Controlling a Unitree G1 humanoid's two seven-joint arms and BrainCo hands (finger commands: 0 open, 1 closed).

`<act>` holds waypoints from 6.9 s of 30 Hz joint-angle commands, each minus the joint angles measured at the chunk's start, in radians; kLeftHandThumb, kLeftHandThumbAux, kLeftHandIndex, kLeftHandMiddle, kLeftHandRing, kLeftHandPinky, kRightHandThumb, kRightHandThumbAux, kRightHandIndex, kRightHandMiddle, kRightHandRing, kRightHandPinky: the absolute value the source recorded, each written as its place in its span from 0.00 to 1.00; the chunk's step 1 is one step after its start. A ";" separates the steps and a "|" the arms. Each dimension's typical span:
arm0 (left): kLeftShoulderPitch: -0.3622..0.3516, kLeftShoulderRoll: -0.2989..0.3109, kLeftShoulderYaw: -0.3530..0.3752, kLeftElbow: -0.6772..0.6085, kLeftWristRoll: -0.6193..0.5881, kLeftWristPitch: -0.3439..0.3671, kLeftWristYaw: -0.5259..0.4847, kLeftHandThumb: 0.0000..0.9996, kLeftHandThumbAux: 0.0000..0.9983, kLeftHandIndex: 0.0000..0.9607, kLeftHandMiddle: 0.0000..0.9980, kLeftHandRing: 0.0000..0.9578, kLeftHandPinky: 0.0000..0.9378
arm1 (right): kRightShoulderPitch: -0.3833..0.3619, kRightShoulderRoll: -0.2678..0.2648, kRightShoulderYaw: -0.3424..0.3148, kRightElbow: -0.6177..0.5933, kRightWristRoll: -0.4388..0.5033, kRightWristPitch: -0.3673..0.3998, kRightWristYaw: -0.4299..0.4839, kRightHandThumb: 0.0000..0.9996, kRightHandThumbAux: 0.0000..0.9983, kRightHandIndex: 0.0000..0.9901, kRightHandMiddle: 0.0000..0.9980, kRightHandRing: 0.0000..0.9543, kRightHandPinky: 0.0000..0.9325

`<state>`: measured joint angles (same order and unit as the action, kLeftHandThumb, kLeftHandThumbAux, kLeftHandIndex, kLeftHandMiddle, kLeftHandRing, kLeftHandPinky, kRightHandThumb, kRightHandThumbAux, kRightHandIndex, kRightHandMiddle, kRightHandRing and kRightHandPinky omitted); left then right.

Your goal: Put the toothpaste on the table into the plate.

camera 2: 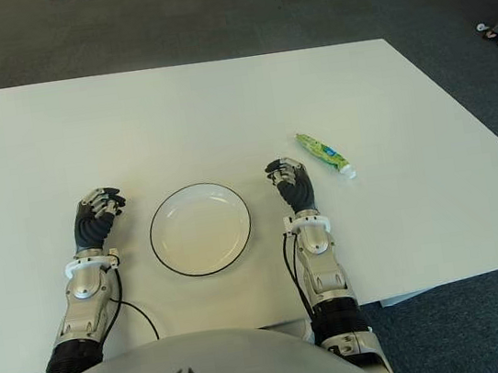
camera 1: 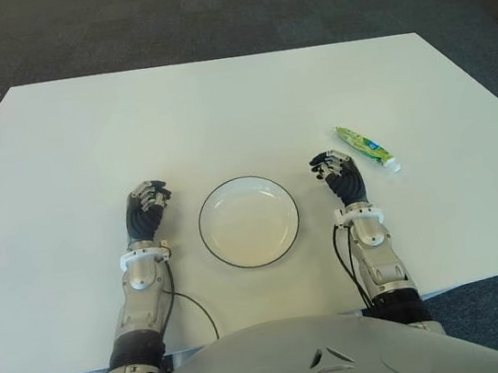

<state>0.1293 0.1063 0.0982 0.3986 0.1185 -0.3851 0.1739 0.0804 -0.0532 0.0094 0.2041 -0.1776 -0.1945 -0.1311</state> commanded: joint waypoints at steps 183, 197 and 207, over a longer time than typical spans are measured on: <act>0.031 -0.038 -0.023 -0.055 -0.005 0.051 0.017 0.71 0.72 0.44 0.52 0.53 0.52 | -0.601 -0.298 0.272 0.626 -0.380 0.595 -0.158 0.16 0.49 0.00 0.00 0.00 0.00; 0.030 -0.036 -0.024 -0.056 0.013 0.041 0.026 0.71 0.72 0.44 0.52 0.53 0.52 | -0.538 -0.315 0.256 0.454 -0.380 0.608 -0.112 0.14 0.50 0.00 0.00 0.00 0.00; 0.025 -0.038 -0.024 -0.052 0.017 0.045 0.031 0.71 0.72 0.44 0.52 0.53 0.52 | -0.491 -0.351 0.252 0.344 -0.379 0.579 -0.032 0.12 0.50 0.00 0.00 0.00 0.00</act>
<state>0.1681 0.0690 0.0729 0.3275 0.1214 -0.3468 0.1889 -0.4278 -0.3902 0.2658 0.5774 -0.5659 0.3928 -0.1924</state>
